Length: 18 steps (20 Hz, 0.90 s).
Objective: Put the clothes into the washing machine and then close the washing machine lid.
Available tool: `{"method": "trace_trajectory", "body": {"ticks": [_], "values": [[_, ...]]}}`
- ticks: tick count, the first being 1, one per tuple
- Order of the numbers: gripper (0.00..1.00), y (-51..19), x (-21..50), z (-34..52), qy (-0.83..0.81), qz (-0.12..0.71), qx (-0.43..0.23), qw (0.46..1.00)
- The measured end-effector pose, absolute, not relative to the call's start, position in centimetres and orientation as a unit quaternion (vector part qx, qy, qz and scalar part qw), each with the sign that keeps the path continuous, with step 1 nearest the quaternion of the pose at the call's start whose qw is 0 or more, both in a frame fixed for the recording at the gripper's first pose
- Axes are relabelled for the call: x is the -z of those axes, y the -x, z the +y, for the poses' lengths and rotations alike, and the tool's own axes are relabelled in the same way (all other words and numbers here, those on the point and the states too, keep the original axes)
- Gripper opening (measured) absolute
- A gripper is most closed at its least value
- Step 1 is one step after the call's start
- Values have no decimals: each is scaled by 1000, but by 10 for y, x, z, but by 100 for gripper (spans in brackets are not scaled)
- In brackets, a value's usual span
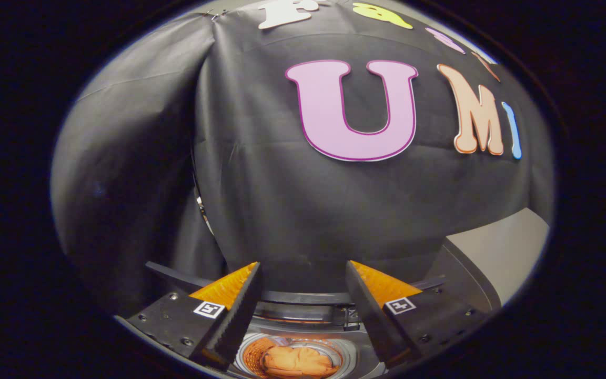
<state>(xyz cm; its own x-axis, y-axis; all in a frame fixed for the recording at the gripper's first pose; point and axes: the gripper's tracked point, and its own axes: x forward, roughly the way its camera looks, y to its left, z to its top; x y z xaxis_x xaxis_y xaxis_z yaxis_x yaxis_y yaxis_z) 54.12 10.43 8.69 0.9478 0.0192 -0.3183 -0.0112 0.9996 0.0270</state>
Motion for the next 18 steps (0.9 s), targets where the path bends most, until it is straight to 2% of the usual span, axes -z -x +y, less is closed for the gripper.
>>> {"method": "trace_trajectory", "body": {"ticks": [18], "values": [[95,-522,-84,105,-13,142,-13,990]]}}
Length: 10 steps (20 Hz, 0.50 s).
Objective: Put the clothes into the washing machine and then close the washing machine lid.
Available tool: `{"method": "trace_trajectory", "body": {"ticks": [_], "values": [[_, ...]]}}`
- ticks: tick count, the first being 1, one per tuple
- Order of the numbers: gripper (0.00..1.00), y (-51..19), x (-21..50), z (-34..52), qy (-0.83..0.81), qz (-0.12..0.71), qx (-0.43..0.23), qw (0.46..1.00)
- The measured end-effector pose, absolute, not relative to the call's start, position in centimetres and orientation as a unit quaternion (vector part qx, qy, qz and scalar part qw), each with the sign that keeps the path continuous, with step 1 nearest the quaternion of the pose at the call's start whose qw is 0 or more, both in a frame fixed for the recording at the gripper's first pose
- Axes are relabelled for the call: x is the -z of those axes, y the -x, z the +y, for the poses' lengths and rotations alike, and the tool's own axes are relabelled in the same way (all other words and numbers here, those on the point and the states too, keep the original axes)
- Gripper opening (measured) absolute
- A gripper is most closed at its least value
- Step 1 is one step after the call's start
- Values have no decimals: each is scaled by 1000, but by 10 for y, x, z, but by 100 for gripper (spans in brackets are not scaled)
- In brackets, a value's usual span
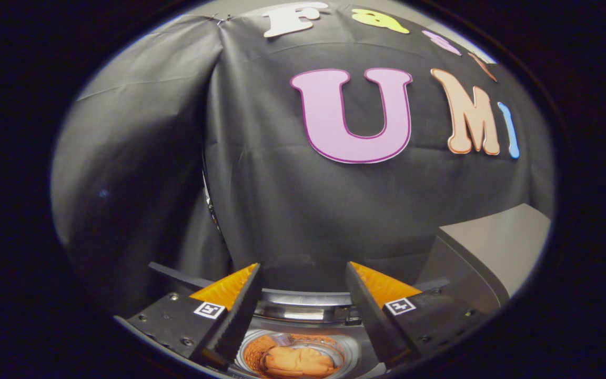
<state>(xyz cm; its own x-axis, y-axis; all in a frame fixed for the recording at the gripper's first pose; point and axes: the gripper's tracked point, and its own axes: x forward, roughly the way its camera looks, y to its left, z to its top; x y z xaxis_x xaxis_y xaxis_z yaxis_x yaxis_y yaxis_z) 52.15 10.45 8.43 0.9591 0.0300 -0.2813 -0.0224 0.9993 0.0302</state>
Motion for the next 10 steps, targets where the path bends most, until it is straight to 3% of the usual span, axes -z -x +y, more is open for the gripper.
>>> {"method": "trace_trajectory", "body": {"ticks": [10], "values": [[95,-519,-82,106,-14,144,-14,989]]}}
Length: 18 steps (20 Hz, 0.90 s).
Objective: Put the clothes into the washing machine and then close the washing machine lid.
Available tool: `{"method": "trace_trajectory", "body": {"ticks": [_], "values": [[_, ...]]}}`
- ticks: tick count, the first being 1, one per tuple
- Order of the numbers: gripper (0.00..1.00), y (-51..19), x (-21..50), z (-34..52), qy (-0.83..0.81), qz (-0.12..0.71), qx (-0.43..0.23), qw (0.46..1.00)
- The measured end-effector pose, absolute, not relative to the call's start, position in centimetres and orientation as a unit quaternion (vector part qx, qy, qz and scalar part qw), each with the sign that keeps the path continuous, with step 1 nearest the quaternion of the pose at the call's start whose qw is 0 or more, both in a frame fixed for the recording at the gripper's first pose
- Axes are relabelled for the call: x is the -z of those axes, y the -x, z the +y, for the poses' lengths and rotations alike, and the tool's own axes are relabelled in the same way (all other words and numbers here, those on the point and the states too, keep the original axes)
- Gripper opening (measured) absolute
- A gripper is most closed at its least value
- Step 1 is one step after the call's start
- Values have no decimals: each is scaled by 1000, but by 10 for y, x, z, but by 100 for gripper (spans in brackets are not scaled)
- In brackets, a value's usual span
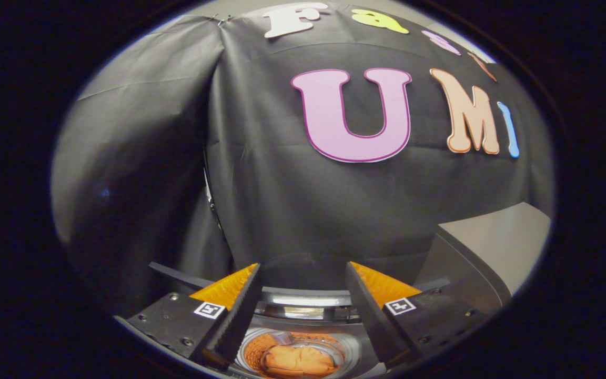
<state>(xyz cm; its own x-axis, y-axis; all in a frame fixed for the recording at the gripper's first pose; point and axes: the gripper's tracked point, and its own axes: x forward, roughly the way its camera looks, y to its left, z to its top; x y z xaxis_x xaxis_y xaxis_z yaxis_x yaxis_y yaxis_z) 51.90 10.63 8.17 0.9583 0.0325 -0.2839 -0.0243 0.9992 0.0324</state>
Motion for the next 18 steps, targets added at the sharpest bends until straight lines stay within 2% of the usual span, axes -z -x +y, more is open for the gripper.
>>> {"method": "trace_trajectory", "body": {"ticks": [8,12,18], "values": [[95,-518,-79,107,-21,156,-17,987],[95,-496,-46,109,-30,239,-12,970],[96,-487,-61,112,-51,164,-42,984]]}}
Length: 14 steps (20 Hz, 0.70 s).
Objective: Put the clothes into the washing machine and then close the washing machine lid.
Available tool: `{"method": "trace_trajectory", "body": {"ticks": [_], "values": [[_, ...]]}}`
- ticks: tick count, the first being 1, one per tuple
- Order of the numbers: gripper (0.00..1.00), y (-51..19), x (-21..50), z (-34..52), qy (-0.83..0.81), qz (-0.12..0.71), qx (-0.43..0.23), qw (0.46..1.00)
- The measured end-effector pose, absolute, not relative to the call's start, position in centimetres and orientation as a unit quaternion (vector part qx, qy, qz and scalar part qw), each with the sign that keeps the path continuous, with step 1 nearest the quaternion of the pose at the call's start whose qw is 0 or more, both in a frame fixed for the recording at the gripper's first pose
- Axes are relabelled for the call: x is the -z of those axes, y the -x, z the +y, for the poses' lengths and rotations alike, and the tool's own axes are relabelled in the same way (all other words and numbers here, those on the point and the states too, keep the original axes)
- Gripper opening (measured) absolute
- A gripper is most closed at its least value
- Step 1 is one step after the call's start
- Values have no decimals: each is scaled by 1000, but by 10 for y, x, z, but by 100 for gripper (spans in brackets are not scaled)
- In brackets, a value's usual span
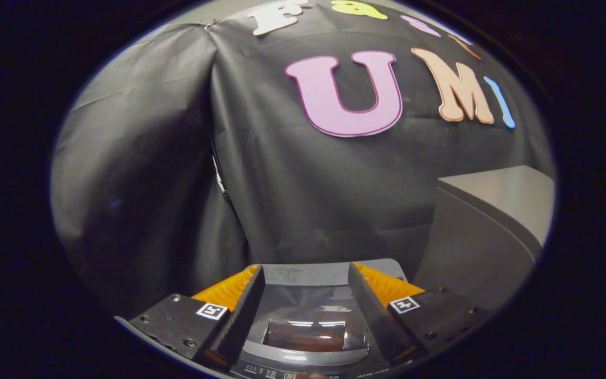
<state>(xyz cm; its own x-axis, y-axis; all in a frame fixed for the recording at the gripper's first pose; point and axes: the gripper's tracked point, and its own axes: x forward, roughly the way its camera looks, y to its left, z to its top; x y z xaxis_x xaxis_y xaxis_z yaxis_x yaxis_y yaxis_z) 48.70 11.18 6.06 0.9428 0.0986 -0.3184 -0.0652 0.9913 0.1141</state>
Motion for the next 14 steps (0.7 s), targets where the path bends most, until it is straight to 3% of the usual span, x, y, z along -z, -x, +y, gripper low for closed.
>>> {"method": "trace_trajectory", "body": {"ticks": [14], "values": [[96,-367,-88,118,-28,109,-71,991]]}}
